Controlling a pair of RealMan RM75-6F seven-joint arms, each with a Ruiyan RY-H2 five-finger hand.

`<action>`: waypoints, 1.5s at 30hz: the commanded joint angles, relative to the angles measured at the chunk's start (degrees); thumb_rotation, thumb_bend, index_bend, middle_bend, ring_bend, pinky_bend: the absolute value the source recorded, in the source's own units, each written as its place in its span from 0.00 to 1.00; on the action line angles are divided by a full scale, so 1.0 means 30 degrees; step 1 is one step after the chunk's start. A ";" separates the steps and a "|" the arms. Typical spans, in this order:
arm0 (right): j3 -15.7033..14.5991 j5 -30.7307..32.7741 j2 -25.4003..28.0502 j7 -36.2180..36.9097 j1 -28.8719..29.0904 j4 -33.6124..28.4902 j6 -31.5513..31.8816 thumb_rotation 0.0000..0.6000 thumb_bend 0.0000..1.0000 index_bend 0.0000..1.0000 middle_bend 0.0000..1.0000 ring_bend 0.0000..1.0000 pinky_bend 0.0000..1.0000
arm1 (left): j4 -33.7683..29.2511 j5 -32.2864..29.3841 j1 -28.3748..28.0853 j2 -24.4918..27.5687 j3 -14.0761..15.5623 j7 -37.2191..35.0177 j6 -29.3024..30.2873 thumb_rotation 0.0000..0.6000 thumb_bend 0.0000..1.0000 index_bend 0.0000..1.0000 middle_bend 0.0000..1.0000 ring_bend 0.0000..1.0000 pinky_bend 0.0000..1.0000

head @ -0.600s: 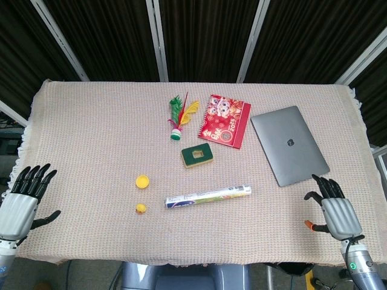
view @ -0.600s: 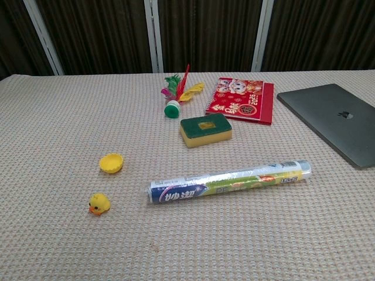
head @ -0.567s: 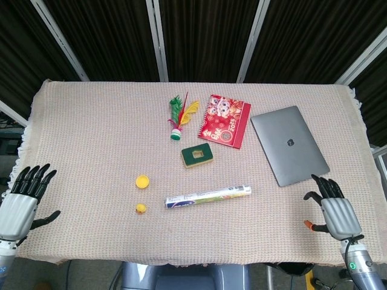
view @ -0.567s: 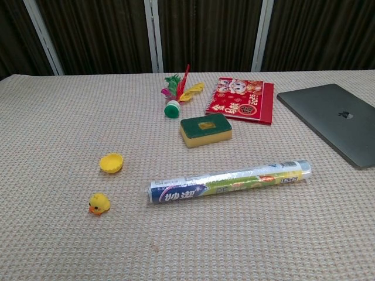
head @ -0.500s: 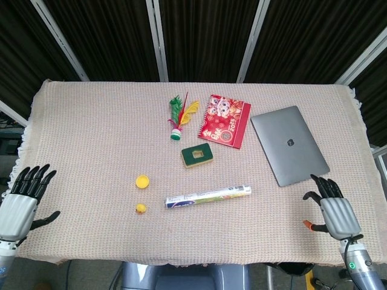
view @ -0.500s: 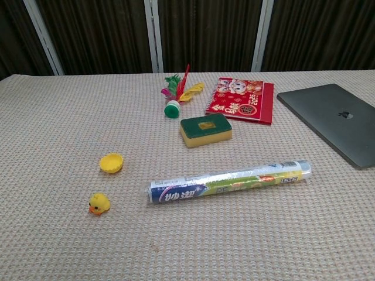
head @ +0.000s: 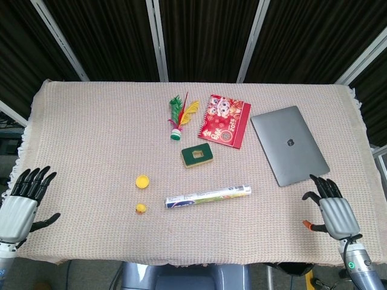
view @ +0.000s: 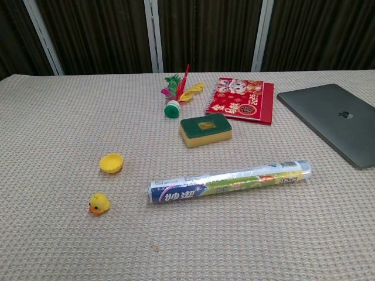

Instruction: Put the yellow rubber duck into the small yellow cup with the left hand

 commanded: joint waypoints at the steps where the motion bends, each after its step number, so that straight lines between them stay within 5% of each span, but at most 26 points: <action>1: -0.0109 -0.0061 0.0097 0.0055 -0.0089 -0.0045 0.0050 1.00 0.00 0.39 0.02 0.00 0.00 | -0.0242 0.0166 -0.0110 0.0030 0.0030 0.0172 -0.0154 1.00 0.06 0.07 0.00 0.00 0.03; 16: -0.0248 0.0031 0.0438 0.0443 -0.0391 -0.0069 0.0290 1.00 0.00 0.40 0.02 0.00 0.00 | 0.0370 0.1249 -0.0904 -0.0732 -0.0271 0.0509 -0.0201 1.00 0.10 0.09 0.00 0.00 0.03; 21: -0.0249 -0.0125 0.0347 0.0699 -0.0356 -0.0079 0.0305 1.00 0.00 0.41 0.02 0.00 0.00 | 0.0546 0.1026 -0.1988 -0.0757 -0.0639 0.0282 -0.1666 1.00 0.13 0.13 0.00 0.00 0.02; 31: -0.0210 0.0043 0.0292 0.0687 -0.0354 -0.0060 0.0236 1.00 0.00 0.40 0.02 0.00 0.00 | 0.1647 -0.1144 -0.4035 -0.3785 -0.1430 0.1366 -0.5606 1.00 0.17 0.17 0.00 0.00 0.00; 45: -0.0218 -0.0069 0.0304 0.0966 -0.0332 -0.0008 0.0231 1.00 0.00 0.41 0.02 0.00 0.00 | 0.1783 -0.1743 -0.4349 -0.6294 -0.0641 0.2057 -0.6591 1.00 0.20 0.23 0.00 0.00 0.00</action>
